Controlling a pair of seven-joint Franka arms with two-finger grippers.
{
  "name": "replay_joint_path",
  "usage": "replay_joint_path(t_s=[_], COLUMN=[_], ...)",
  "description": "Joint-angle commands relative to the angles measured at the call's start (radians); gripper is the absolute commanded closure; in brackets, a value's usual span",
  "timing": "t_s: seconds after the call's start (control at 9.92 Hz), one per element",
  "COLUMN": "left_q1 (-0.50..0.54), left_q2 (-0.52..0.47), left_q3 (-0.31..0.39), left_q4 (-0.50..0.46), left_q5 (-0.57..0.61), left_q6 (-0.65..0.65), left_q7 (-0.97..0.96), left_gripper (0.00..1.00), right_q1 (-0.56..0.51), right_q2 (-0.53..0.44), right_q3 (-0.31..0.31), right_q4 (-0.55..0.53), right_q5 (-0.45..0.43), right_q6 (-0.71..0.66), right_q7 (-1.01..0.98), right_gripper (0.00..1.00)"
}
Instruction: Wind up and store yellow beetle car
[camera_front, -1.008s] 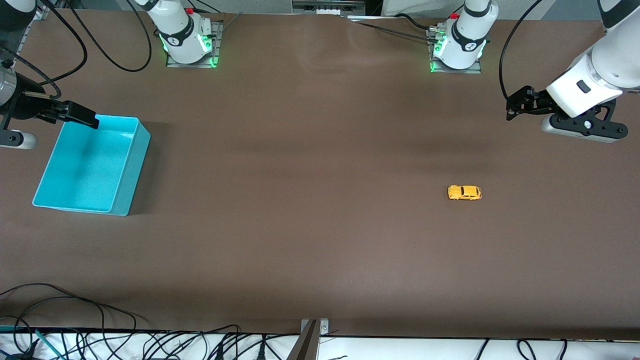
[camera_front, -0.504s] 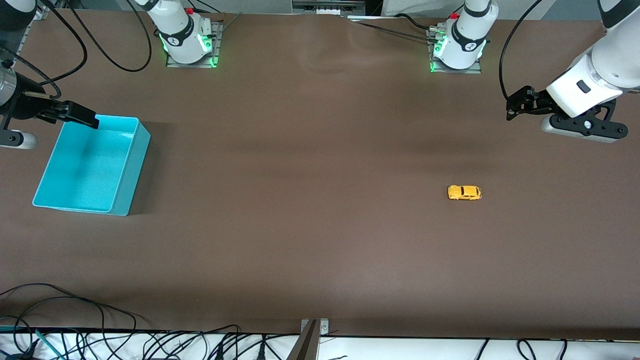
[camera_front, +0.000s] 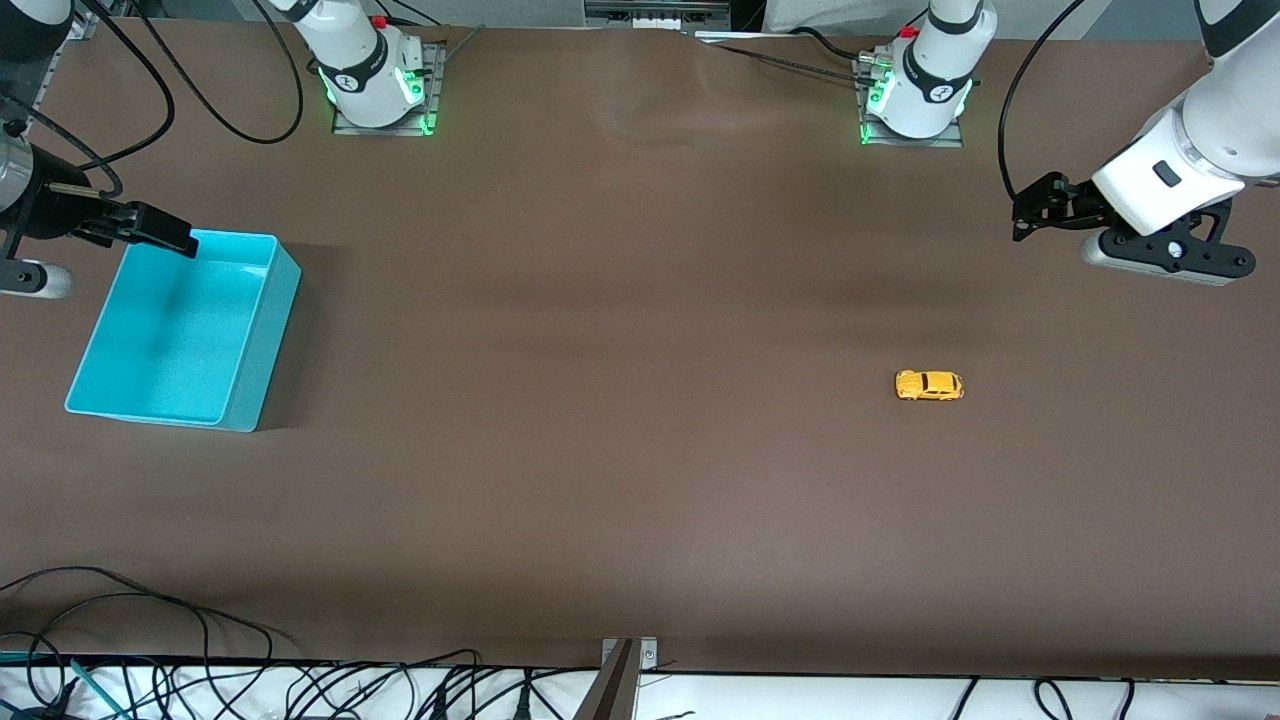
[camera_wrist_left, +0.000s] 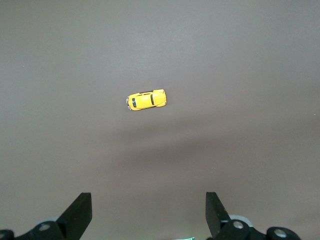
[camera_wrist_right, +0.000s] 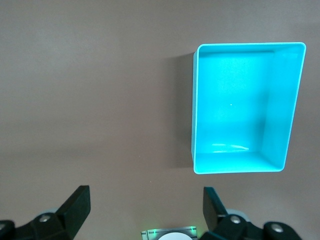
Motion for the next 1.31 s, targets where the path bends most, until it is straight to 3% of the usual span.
replay_joint_path(t_s=[0.0, 1.21], left_q1=[0.005, 0.02], left_q2=[0.016, 0.016], left_q3=[-0.003, -0.001], left_q4=[0.037, 0.035], left_q5=[-0.007, -0.009], left_q6=[-0.025, -0.026], left_q7=[0.004, 0.051], left_gripper=[0.0, 0.0], right_q1=[-0.007, -0.009], right_q2=[0.002, 0.003], right_q3=[0.006, 0.006], right_q4=[0.009, 0.007], right_q5=[-0.01, -0.01], right_q6=[-0.015, -0.015], right_q7=[-0.002, -0.003], right_gripper=[0.0, 0.0])
